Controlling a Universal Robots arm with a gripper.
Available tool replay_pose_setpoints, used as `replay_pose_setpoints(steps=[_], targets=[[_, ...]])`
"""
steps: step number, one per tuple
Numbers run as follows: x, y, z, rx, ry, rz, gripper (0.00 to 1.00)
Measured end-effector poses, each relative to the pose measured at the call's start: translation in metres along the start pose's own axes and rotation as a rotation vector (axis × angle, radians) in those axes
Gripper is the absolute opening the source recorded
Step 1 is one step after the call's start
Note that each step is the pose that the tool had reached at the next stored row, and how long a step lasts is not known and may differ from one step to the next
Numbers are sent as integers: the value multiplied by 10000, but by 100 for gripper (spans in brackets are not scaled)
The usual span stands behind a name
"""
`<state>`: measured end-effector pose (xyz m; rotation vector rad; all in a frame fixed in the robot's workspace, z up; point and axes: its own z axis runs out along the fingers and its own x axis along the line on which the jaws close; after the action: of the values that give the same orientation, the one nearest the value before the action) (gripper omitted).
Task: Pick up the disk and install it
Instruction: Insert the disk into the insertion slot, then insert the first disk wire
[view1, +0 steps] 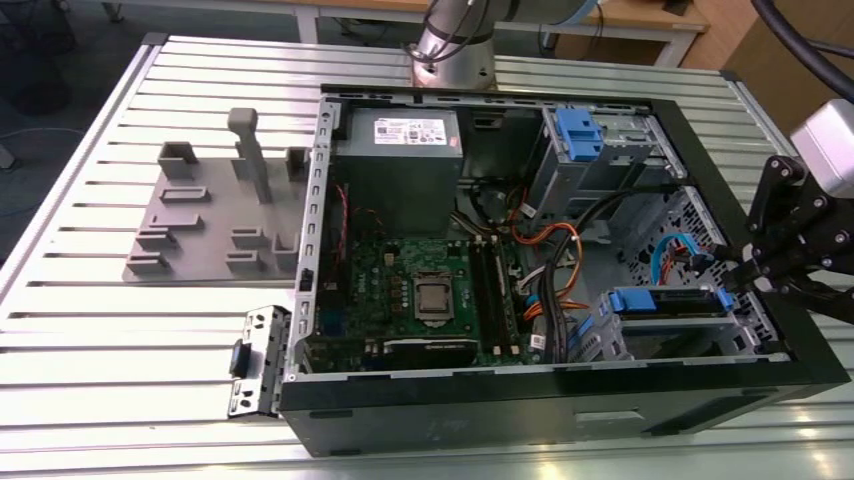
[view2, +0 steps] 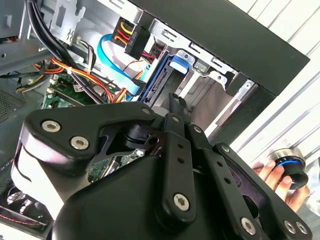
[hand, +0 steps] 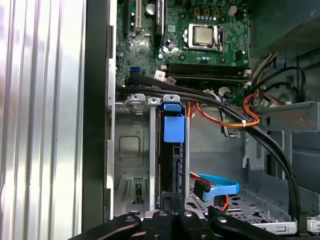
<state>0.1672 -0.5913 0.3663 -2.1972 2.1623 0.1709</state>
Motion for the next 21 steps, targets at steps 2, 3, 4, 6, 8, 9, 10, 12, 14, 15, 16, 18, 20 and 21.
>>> replay_pose_setpoints(steps=[2,3,4,6,8,9,10,12,14,15,16,18,20,21], targets=[[0,0,0,-1,0,0,10],[0,0,0,-1,0,0,10],[0,0,0,-1,0,0,10],[0,0,0,-1,0,0,10],[0,0,0,0,-1,0,10],[0,0,1,0,-1,0,10],[0,0,0,-1,-1,0,11],[-1,0,0,0,0,0,17],[-1,0,0,-1,0,0,23],[-1,0,0,-1,-1,-1,29],[-1,0,0,-1,0,-1,35],[-1,0,0,0,0,0,41],[-1,0,0,-1,0,0,41],[-4,-1,0,0,0,0,41]])
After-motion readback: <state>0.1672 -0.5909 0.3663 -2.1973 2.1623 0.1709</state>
